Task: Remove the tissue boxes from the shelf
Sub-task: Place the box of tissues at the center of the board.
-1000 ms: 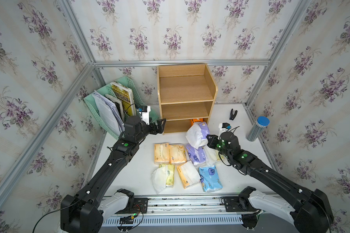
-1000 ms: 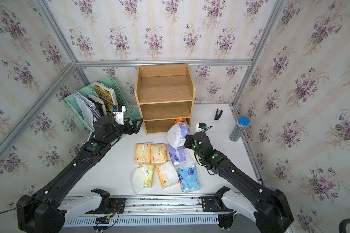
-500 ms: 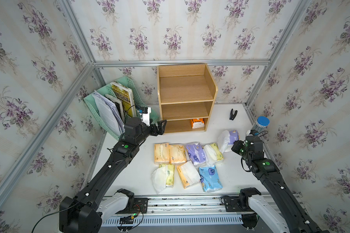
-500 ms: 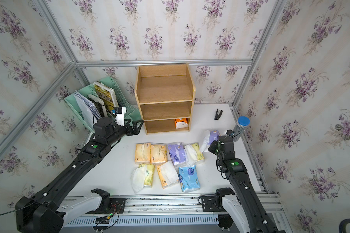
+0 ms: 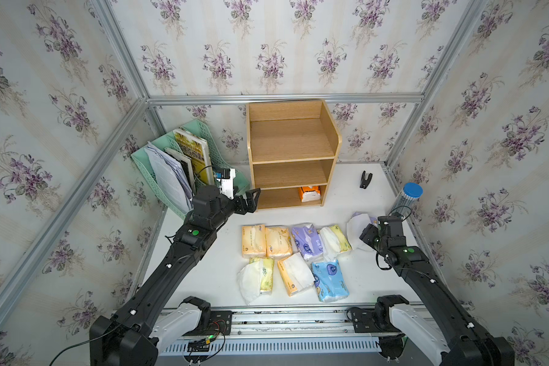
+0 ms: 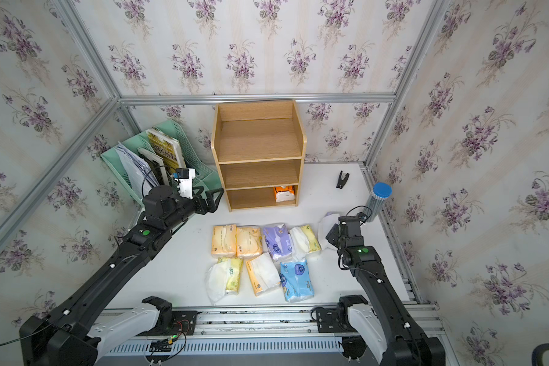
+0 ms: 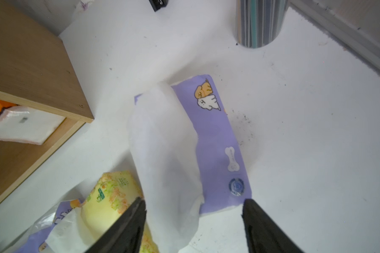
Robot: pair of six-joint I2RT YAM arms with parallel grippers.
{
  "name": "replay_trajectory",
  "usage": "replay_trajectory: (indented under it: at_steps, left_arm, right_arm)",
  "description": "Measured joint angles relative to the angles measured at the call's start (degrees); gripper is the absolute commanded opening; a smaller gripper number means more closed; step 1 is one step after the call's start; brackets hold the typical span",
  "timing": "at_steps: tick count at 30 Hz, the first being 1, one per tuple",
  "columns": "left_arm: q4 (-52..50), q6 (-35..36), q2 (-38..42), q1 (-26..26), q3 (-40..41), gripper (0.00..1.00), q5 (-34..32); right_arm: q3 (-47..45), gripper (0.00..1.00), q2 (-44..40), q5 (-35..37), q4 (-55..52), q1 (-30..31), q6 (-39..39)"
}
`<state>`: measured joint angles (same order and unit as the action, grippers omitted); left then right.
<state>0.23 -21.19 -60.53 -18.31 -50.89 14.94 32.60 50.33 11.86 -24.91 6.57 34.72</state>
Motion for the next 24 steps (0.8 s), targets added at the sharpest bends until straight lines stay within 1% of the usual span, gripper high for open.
replay_trajectory:
  at_steps: [4, 6, 11, 14, 16, 19, 23, 24]
  left_arm:
    - [-0.46, 0.0, 0.13, -0.07, 0.42, 0.99, 0.02]
    - [-0.59, 0.0, 0.13, -0.07, 0.52, 0.99, 0.02]
    - [-1.01, 0.2, 0.2, -0.07, 0.63, 0.99, 0.02]
    - [-1.55, 0.63, 0.35, -0.07, 0.66, 0.99, 0.0]
    - [-1.84, 1.27, 0.44, -0.07, 0.66, 0.99, 0.0]
    - [-1.86, 1.79, 0.37, -0.07, 0.66, 0.99, -0.02]
    - [-1.86, 2.32, -0.46, -0.07, 0.59, 0.99, -0.17]
    - [-1.9, 2.34, -0.81, -0.07, 0.42, 0.99, -0.15]
  right_arm:
    - [3.8, 0.87, 1.49, 0.81, 0.39, -0.2, 0.11]
    - [5.99, 0.86, 5.7, 0.87, 1.14, -0.5, -0.48]
    - [9.62, 0.83, 19.28, 0.68, 4.15, -1.99, -3.39]
    - [10.84, 0.78, 26.91, 0.09, 6.82, -2.73, -5.03]
    - [11.5, 0.69, 30.8, -0.42, 8.2, -2.84, -6.21]
    - [10.58, 0.61, 32.85, -2.43, 12.24, -2.89, -6.67]
    - [6.6, 0.56, 30.71, -4.87, 17.84, -2.38, -7.28]
    - [5.68, 0.53, 29.83, -5.55, 18.58, -1.99, -7.28]
